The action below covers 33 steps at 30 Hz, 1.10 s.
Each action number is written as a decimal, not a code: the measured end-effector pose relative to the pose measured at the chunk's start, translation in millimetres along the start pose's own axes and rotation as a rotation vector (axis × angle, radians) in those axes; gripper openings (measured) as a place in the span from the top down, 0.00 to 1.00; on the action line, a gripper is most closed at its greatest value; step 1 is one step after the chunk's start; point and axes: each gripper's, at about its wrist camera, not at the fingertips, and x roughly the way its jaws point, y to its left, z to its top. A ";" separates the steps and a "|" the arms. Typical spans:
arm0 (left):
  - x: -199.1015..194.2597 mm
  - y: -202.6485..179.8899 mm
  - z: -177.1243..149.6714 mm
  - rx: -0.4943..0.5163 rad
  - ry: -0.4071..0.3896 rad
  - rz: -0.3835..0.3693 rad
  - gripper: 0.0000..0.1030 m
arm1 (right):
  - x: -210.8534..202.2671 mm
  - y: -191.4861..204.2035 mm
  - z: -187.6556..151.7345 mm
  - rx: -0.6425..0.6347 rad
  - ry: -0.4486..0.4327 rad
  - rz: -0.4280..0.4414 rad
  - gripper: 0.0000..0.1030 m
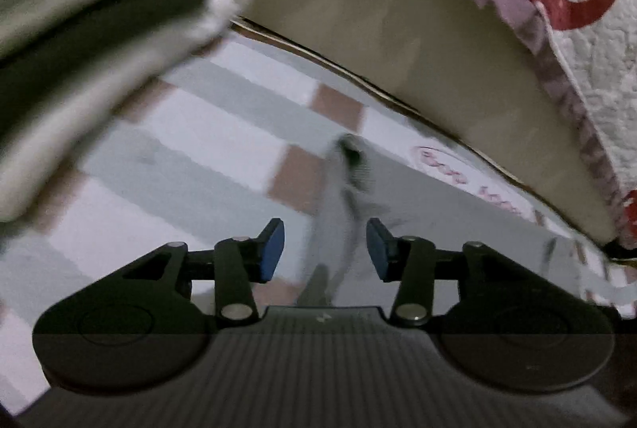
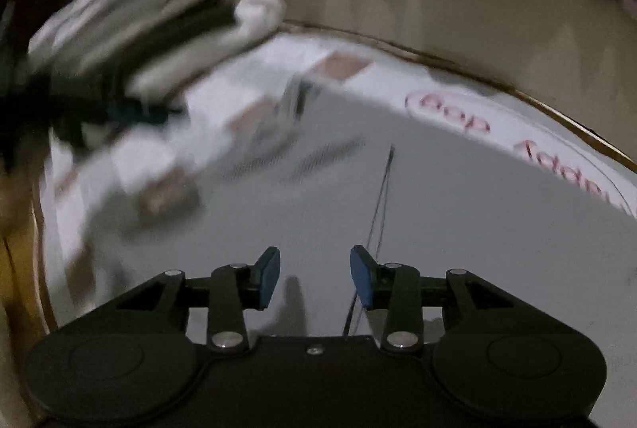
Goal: Fold clothes
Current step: 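Fold the shirt edge over and open both grippers, then pinch the grey shirt end with the right gripper while the left gripper pinches it too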
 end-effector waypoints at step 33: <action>4.0 29.5 -69.3 -0.270 0.199 -0.270 0.94 | 2.5 180.2 -19.5 -0.463 -0.032 -0.053 0.33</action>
